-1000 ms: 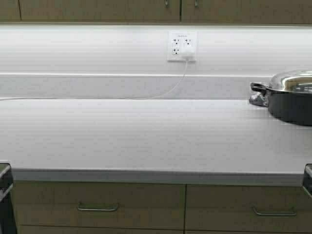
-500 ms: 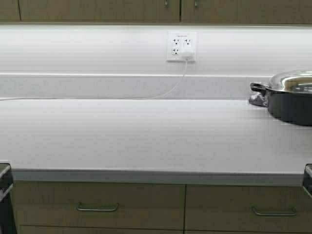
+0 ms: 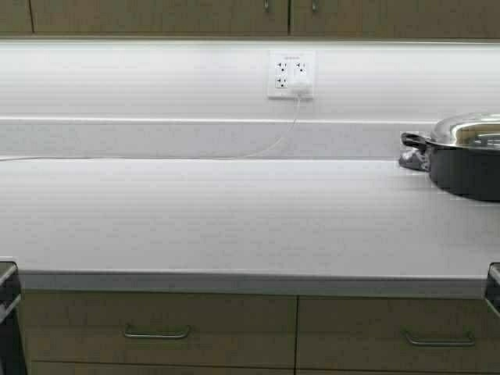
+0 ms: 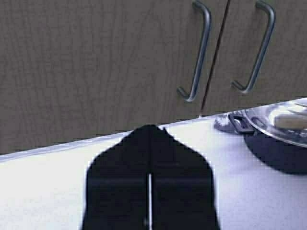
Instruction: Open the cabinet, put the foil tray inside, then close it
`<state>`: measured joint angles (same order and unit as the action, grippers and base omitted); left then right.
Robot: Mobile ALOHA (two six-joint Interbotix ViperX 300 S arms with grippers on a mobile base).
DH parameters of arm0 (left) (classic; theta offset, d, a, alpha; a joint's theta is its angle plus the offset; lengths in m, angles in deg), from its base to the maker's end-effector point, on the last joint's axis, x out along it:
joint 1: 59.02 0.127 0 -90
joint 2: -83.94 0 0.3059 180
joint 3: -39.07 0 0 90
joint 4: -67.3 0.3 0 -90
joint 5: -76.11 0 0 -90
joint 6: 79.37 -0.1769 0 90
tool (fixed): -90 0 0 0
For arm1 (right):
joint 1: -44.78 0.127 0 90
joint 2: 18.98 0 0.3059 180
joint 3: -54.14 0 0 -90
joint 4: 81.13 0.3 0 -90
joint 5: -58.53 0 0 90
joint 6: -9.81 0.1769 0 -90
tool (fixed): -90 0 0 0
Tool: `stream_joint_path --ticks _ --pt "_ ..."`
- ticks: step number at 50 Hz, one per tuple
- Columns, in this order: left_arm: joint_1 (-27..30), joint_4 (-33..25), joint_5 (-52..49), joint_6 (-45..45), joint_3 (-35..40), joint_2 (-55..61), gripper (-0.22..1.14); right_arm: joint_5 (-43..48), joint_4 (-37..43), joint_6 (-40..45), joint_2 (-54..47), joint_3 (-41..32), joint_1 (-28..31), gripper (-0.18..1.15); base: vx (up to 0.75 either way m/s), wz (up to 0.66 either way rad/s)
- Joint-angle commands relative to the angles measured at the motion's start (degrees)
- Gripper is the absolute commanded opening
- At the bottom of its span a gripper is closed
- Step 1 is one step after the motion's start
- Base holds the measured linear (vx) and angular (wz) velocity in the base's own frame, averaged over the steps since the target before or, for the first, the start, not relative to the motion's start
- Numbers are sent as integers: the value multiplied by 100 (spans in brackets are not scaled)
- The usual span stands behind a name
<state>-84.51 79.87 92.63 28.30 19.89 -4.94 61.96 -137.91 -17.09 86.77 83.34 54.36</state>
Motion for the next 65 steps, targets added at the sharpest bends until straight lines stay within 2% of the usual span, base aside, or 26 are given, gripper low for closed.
stream_joint_path --ticks 1,65 --pt "-9 -9 35 0 88 -62 5 9 0 -18 79 -62 0 7 0 0" --pt "-9 0 79 -9 79 -62 5 9 -9 -18 79 -62 0 7 0 0"
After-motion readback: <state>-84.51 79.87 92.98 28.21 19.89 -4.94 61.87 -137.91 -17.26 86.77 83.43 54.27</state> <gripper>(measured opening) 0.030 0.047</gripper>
